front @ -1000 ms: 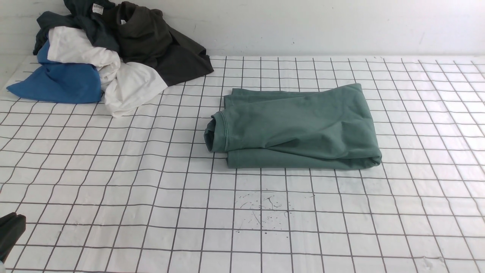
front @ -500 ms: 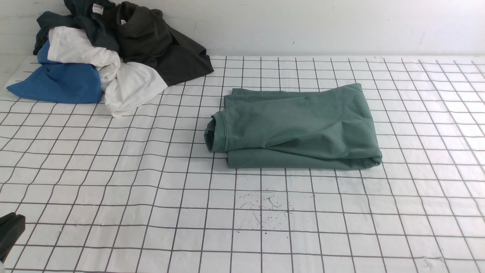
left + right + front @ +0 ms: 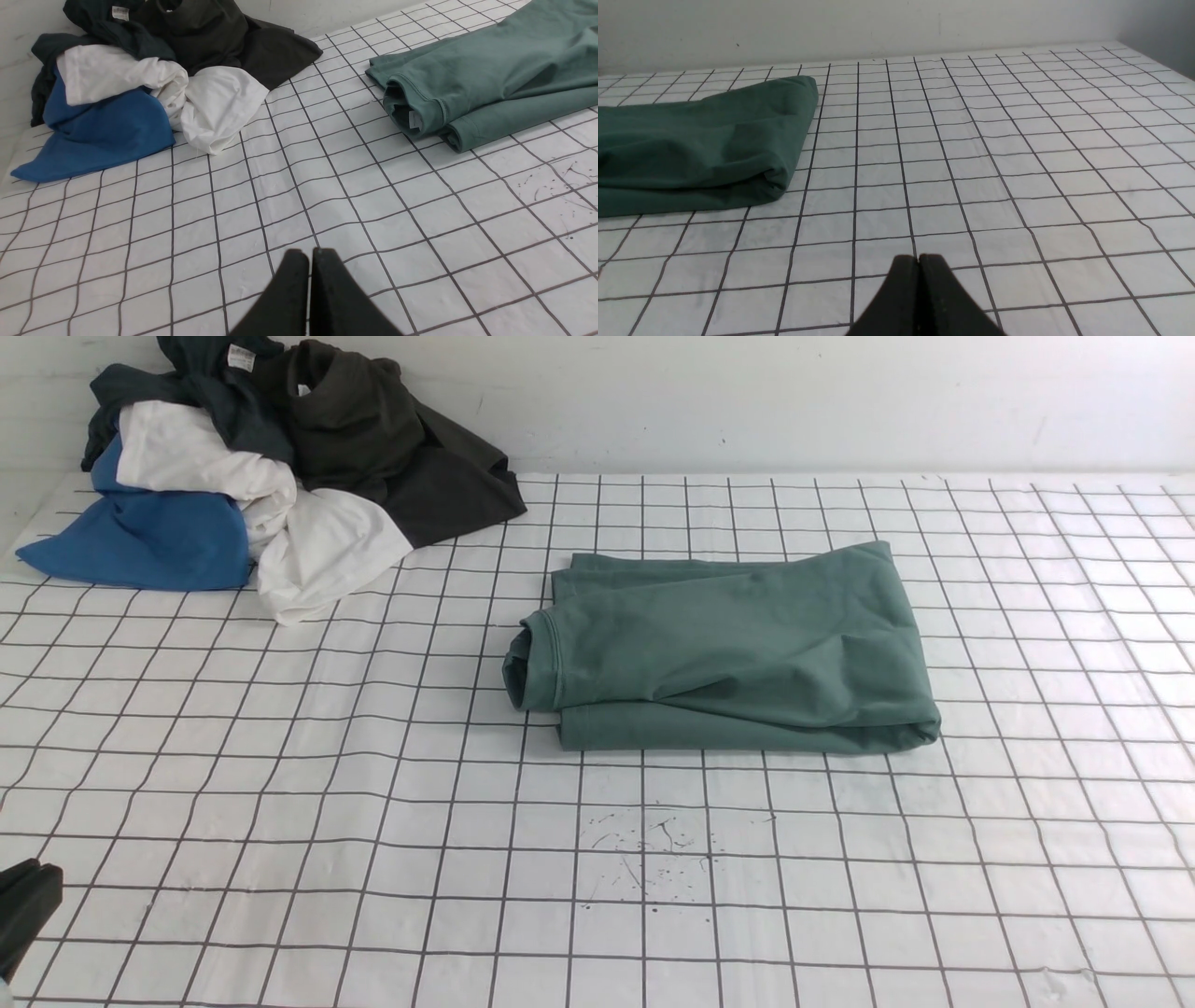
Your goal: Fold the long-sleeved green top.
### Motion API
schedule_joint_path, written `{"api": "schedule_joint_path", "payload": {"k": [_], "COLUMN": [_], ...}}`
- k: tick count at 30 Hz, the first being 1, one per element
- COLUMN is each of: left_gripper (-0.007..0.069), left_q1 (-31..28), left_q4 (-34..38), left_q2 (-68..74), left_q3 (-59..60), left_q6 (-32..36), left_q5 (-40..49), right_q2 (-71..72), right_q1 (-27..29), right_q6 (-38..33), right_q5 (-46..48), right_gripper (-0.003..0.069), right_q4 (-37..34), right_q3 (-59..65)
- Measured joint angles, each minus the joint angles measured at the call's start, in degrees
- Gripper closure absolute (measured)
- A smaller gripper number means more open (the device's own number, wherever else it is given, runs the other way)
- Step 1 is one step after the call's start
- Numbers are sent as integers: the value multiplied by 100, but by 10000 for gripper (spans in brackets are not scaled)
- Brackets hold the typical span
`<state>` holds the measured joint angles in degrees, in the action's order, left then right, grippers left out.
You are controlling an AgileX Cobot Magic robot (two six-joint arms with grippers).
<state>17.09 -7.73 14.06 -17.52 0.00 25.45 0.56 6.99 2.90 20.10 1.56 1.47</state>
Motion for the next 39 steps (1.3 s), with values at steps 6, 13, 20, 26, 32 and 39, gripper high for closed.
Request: {"api": "schedule_joint_path", "payload": {"k": [6, 13, 20, 26, 32, 39], "left_gripper": [631, 631, 631, 631, 631, 631], "left_q1": [0, 0, 0, -119, -861, -1395], "left_q4": [0, 0, 0, -63, 808, 1066], "left_q2": [0, 0, 0, -658, -1467, -1467], "left_q3": [0, 0, 0, 446, 1225, 1900], "left_q6": [0, 0, 0, 0, 30, 202], "left_q5": [0, 0, 0, -47, -570, -1025], "right_q2": [0, 0, 0, 0, 0, 0], "right_q1": [0, 0, 0, 0, 0, 0], "right_q6": [-58, -68, -68, -49, -50, -33], "right_q5": [0, 5, 5, 5, 18, 18], "right_gripper": [669, 669, 669, 669, 669, 669], "right_q4": [-16, -16, -16, -35, -46, -59], "right_q3": [0, 0, 0, 0, 0, -2]}}
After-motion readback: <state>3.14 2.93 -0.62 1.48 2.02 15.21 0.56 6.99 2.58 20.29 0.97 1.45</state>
